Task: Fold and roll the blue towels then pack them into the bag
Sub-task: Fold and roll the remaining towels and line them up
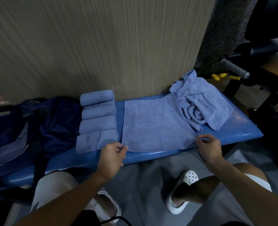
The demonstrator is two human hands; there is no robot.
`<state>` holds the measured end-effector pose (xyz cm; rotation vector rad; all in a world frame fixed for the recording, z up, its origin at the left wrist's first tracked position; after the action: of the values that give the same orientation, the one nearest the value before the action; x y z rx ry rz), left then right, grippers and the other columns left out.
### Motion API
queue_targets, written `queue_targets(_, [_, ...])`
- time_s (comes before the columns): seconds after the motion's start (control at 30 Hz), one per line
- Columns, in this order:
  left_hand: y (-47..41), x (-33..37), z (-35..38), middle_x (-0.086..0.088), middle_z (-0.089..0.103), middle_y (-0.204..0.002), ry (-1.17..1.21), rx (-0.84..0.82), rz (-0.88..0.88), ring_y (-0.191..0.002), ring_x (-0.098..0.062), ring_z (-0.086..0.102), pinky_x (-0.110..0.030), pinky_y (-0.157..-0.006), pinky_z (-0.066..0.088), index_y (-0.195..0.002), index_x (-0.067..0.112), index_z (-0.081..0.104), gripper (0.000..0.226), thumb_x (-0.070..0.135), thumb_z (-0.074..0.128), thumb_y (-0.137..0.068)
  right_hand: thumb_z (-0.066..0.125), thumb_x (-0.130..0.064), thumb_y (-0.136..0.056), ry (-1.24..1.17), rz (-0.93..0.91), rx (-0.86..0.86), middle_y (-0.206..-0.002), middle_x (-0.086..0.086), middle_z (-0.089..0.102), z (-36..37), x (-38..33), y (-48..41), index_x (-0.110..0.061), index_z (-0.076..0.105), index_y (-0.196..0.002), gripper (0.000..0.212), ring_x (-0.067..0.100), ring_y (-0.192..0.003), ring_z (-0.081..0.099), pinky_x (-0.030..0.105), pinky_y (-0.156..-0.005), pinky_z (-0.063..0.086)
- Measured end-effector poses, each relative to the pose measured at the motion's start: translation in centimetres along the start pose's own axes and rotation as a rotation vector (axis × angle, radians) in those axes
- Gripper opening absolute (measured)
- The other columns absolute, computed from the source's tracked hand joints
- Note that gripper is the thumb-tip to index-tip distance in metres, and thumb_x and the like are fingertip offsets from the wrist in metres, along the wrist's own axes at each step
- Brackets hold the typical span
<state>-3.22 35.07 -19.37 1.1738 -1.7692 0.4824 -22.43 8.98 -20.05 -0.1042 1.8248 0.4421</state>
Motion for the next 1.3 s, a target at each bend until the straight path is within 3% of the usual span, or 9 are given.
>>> queue_targets(0.1, [0.3,-0.9,0.6,-0.018,0.067,-0.074,0.061,0.068,-0.116,-0.043,-0.018,0.054,-0.025,-0.037,0.04,-0.094,0.015,0.056,0.015,0.026,0.066,-0.093,0.066,-0.011,-0.089,0.054,-0.017,0.011,-0.083,0.015,0.063,-0.4,1.1,-0.3,-0.003,0.062,-0.095,0.011,0.023,-0.068,0.057,0.03,-0.062,0.048])
queue_targets(0.23, [0.0,-1.7,1.2,-0.015,0.063,-0.058,-0.035,0.144,-0.071,-0.042,-0.02,0.059,-0.037,-0.042,0.052,-0.07,-0.001,0.062,0.041,0.036,0.069,-0.088,0.066,-0.013,-0.09,0.08,-0.072,-0.006,-0.069,0.013,0.06,-0.8,1.9,-0.4,0.006,0.065,-0.08,0.022,0.023,-0.066,0.053,0.036,-0.067,0.046])
queue_targets(0.37, [-0.1,-1.3,1.8,-0.001,0.063,-0.055,-0.136,0.202,0.022,-0.054,-0.019,0.062,-0.042,-0.057,0.056,-0.062,0.011,0.066,0.028,0.027,0.074,-0.083,0.07,-0.013,-0.087,0.06,-0.085,-0.006,-0.072,0.01,0.062,-0.8,1.7,-0.4,-0.002,0.065,-0.083,0.013,0.016,-0.063,0.052,0.027,-0.059,0.044])
queue_targets(0.57, [-0.1,0.0,2.9,0.005,0.068,-0.068,0.096,0.308,-0.071,-0.068,-0.018,0.067,-0.042,-0.072,0.058,-0.069,0.023,0.067,0.016,0.022,0.076,-0.082,0.066,0.003,-0.086,-0.031,-0.098,-0.04,-0.07,0.003,0.059,-0.6,1.5,0.0,-0.001,0.065,-0.088,0.005,0.002,-0.056,0.052,0.009,-0.05,0.042])
queue_targets(0.73, [0.2,0.2,3.7,0.004,0.071,-0.082,0.244,0.29,-0.091,-0.078,-0.02,0.069,-0.043,-0.076,0.059,-0.089,0.02,0.071,0.007,0.017,0.075,-0.084,0.071,-0.007,-0.085,-0.061,-0.057,-0.033,-0.074,0.005,0.061,-0.6,1.7,-0.4,-0.008,0.064,-0.091,0.01,0.011,-0.062,0.053,0.015,-0.055,0.046])
queue_targets(0.93, [-0.1,0.3,3.7,-0.011,0.06,-0.064,0.213,0.273,-0.15,-0.062,-0.021,0.056,-0.043,-0.06,0.056,-0.058,0.016,0.059,0.031,0.016,0.073,-0.086,0.066,-0.004,-0.089,-0.068,-0.131,-0.025,-0.067,0.002,0.057,-0.6,1.5,-0.2,-0.004,0.064,-0.088,0.003,0.004,-0.054,0.05,0.008,-0.047,0.041])
queue_targets(1.07, [0.0,0.6,2.8,-0.013,0.062,-0.063,0.389,0.298,-0.141,-0.059,-0.023,0.06,-0.022,-0.05,0.054,-0.069,0.008,0.066,0.019,0.012,0.072,-0.087,0.068,-0.016,-0.09,-0.018,-0.105,-0.054,-0.052,0.002,0.05,-1.1,1.0,-0.3,-0.005,0.062,-0.068,0.025,0.003,-0.039,0.039,0.016,-0.042,0.036])
queue_targets(1.17, [-0.1,2.0,1.3,-0.014,0.065,-0.067,0.467,0.305,-0.114,-0.056,-0.018,0.064,-0.02,-0.055,0.056,-0.076,0.002,0.067,0.017,0.014,0.073,-0.086,0.069,-0.02,-0.09,-0.082,-0.101,-0.101,-0.052,0.006,0.046,-1.4,-0.5,0.1,-0.006,0.055,-0.057,0.038,0.013,-0.048,0.039,0.026,-0.05,0.035])
queue_targets(1.3, [-0.5,5.3,-0.9,-0.016,0.066,-0.072,0.536,0.335,-0.046,-0.061,-0.022,0.066,-0.018,-0.053,0.054,-0.073,0.005,0.065,0.019,0.016,0.073,-0.087,0.072,-0.024,-0.087,-0.175,-0.142,-0.069,-0.054,0.006,0.051,-1.6,-4.1,0.1,-0.005,0.058,-0.064,0.033,0.013,-0.051,0.045,0.025,-0.053,0.044])
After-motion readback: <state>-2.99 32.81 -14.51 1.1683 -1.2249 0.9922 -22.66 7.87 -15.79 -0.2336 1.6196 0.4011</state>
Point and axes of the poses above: each hand's wrist, its own y-axis away from the middle knuckle, its own z-axis out of the palm, x = y × z, the point moved 1 cm from there along -y, towards the middle knuckle
